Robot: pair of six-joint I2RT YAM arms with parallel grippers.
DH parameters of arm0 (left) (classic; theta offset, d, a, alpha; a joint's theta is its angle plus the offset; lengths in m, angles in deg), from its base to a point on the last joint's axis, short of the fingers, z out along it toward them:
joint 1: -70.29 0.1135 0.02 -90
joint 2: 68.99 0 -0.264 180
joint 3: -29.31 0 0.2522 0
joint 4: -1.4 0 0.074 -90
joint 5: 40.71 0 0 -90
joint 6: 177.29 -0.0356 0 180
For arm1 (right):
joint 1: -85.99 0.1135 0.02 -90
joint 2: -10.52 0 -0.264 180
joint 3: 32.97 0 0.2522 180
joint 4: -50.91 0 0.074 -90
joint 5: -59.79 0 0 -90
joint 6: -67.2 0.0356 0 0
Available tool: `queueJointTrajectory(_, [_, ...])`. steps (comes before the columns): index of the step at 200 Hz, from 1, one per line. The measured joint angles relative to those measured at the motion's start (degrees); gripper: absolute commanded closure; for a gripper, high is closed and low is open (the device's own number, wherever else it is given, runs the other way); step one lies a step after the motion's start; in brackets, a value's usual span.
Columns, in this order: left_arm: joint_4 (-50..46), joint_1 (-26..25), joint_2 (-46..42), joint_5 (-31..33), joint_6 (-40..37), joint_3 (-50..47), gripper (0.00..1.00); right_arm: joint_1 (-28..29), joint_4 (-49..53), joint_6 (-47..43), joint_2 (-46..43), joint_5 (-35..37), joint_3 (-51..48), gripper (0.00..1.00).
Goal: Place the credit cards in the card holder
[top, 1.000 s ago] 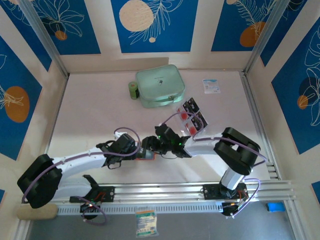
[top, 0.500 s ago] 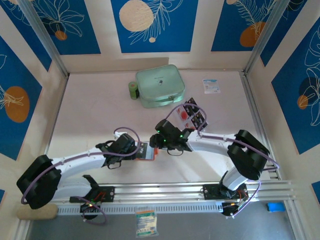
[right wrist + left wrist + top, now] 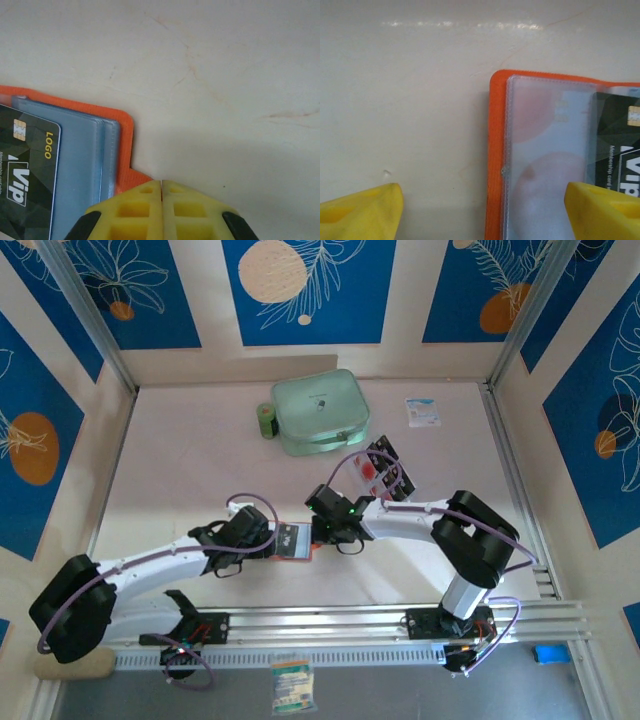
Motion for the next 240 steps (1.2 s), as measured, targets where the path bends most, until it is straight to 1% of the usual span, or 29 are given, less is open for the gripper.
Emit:
queueJointTrajectory(67, [0.13,0.0,1.33,-0.13,-0.5,1.95,0.16,-3.56,0.44,-5.16,-3.28,0.17,-0.96,1.0])
queueJointTrajectory(72, [0.15,0.0,1.64,-0.13,-0.55,1.95,0.16,-3.78,0.44,-5.51,-3.37,0.15,-1.05,0.97])
queueJointTrajectory(88, [0.17,0.0,2.36,-0.09,-0.7,1.92,0.16,-4.26,0.48,-6.54,-3.67,-0.04,-1.11,0.81])
queueJointTrajectory(96, [0.2,0.0,2.62,-0.09,-0.72,1.92,0.16,-4.31,0.55,-7.13,-3.85,-0.04,-1.14,0.77])
queueJointTrajectory(106, [0.24,0.0,2.84,-0.04,-0.87,1.92,0.16,-4.37,0.85,-7.26,-4.31,-0.07,-1.14,0.73])
queueJointTrajectory(122, [0.63,0.0,3.23,0.13,-0.87,1.86,0.16,-4.35,1.62,-7.65,-5.73,-0.11,-1.14,0.71])
queueJointTrajectory(134, [1.01,0.04,3.58,0.15,-0.87,1.6,0.16,-4.24,1.84,-7.63,-7.28,-0.22,-1.14,0.72])
queueJointTrajectory(149, [1.27,0.04,4.26,0.15,-0.87,1.22,0.16,-3.93,1.9,-7.56,-9.2,-0.26,-1.07,0.76])
queueJointTrajectory(171, [1.7,0.04,5.22,0.15,-0.87,0.68,0.16,-2.89,1.73,-7.34,-9.92,-0.87,-0.13,0.87])
queueJointTrajectory(194, [2.29,0.04,5.77,0.37,-0.9,0.48,0.16,-2.14,1.27,-7.32,-8.68,-2.38,1.38,0.98])
queueJointTrajectory(208, [2.32,0.04,5.79,0.52,-0.87,0.48,0.16,-1.73,0.87,-6.97,-6.67,-3.28,2.73,1.0])
queueJointTrajectory(240, [2.36,0.04,5.84,0.55,-0.9,0.42,0.16,-0.5,-0.52,-6.93,-1.7,-4.44,4.74,1.0])
